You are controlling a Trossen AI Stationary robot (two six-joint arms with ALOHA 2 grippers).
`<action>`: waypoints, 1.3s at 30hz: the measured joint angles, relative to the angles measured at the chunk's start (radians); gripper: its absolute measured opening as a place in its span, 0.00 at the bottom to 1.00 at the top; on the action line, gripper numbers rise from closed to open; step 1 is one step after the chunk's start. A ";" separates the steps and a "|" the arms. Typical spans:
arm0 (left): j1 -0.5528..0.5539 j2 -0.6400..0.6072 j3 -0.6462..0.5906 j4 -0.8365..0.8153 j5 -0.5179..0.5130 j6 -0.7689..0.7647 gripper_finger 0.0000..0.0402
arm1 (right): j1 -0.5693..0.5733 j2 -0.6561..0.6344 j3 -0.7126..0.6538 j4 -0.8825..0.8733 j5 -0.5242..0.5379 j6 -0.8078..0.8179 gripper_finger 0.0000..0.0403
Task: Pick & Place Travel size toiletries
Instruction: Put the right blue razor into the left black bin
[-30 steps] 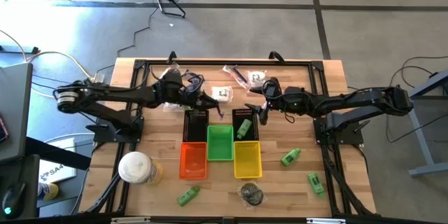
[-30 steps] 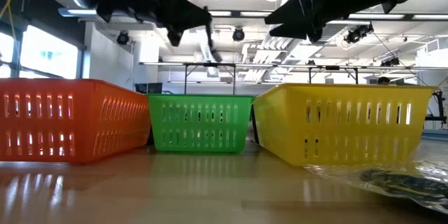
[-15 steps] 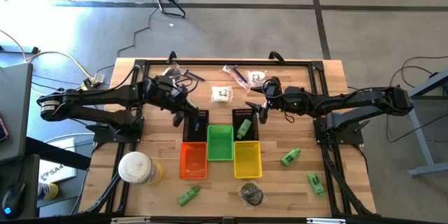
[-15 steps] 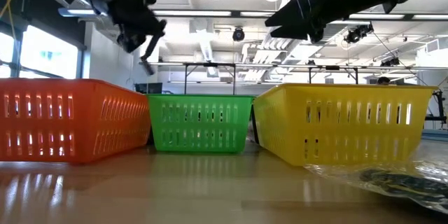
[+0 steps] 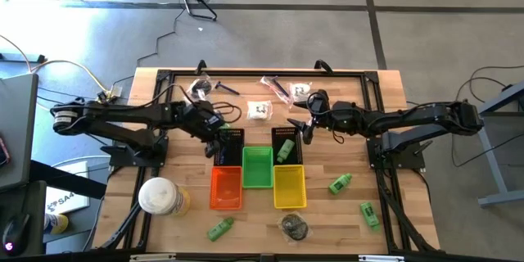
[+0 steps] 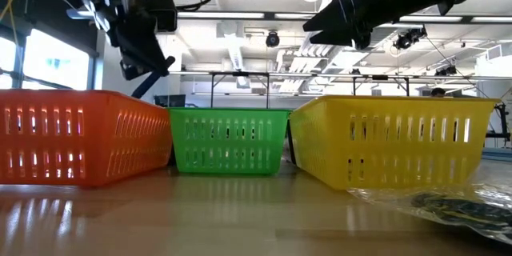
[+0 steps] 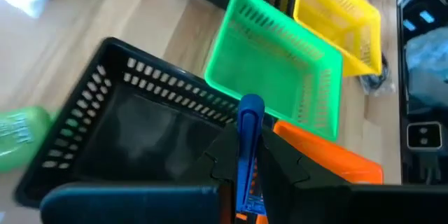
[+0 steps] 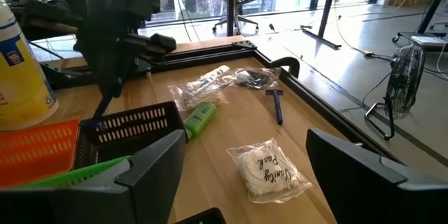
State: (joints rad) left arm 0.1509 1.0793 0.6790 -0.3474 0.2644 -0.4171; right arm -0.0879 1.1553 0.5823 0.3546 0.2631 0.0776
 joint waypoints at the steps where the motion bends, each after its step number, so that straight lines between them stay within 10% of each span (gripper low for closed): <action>1: -0.008 0.008 0.000 -0.004 -0.009 0.000 0.07 | 0.000 0.000 0.000 0.000 0.000 0.000 0.72; 39: -0.014 0.126 0.001 -0.019 -0.121 0.053 0.15 | 0.000 0.000 0.000 -0.008 -0.003 -0.003 0.72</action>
State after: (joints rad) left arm 0.1371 1.2056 0.6804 -0.3660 0.1432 -0.3637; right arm -0.0879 1.1553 0.5823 0.3466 0.2596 0.0744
